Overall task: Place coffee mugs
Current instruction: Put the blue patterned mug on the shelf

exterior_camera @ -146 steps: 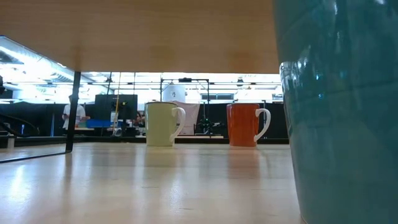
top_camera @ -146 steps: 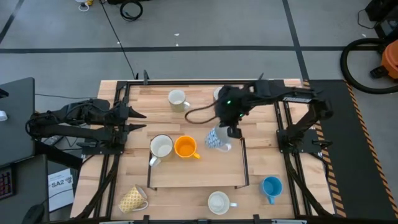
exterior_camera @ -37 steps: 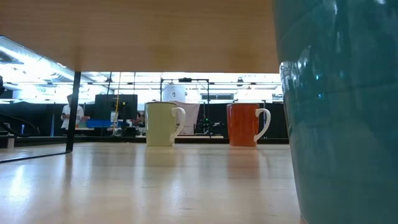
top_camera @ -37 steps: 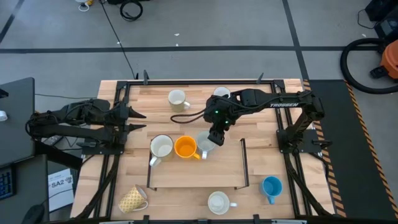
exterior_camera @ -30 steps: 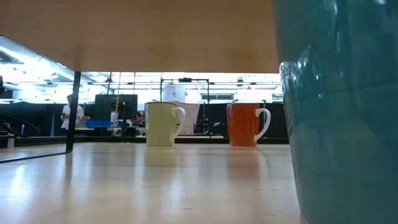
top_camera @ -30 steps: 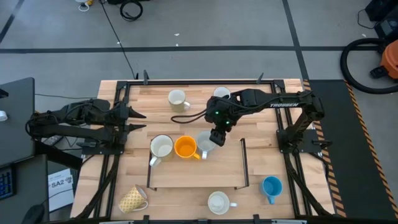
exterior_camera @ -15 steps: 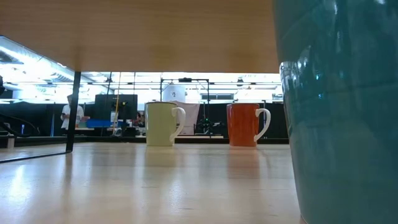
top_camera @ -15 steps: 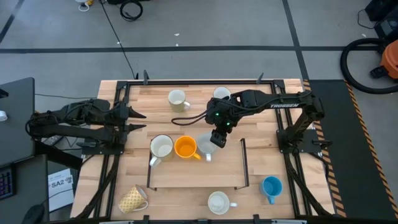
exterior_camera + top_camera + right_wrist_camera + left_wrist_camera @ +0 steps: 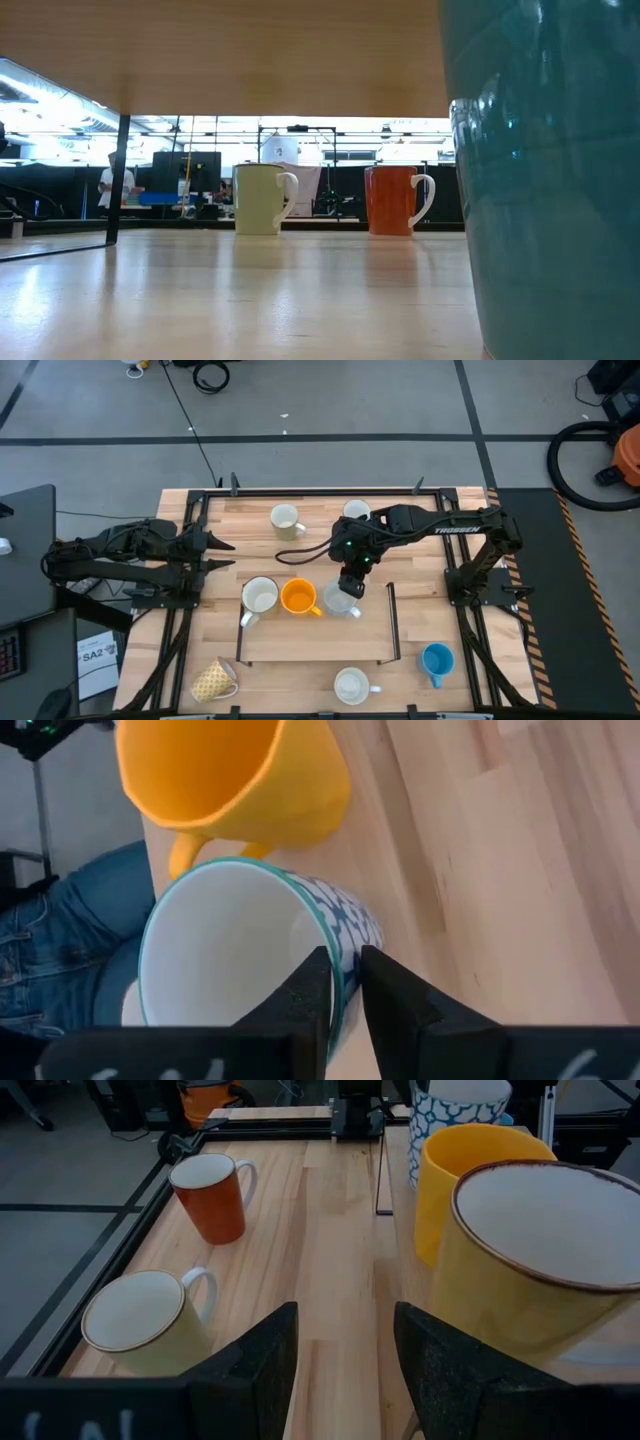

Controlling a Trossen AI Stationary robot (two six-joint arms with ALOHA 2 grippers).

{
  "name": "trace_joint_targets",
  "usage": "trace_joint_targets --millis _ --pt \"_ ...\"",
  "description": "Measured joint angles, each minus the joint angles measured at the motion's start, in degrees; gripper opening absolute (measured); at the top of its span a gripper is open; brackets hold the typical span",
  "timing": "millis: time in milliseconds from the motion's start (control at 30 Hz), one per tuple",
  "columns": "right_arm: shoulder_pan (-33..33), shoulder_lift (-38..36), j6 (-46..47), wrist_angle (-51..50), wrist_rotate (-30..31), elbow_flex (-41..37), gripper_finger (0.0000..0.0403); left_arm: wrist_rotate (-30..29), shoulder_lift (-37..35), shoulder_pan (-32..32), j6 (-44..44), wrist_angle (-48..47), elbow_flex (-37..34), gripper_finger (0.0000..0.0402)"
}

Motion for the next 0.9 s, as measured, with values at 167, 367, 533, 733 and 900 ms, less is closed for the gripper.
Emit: trace_joint_targets --millis 167,367,533,733,900 --pt "0.0 0.0 -0.65 0.47 0.18 0.0 0.0062 0.0 -0.01 0.0 0.0 0.02 0.0 0.0173" --pt "0.0 0.0 -0.65 0.61 1.3 0.0 0.0062 0.01 0.0 0.01 0.0 0.0 0.0 0.0173" --pt "0.0 0.0 -0.65 1.56 1.3 0.0 0.0064 0.01 0.0 0.0 0.0 0.02 0.0 0.0173" --pt "0.0 0.0 -2.44 4.23 1.28 0.0 0.008 0.01 0.0 -0.01 0.0 0.01 0.0 0.0173" --pt "0.0 0.0 -2.79 4.29 2.13 0.0 0.0117 0.0 0.0 -0.01 0.0 0.0 0.0 0.0173"
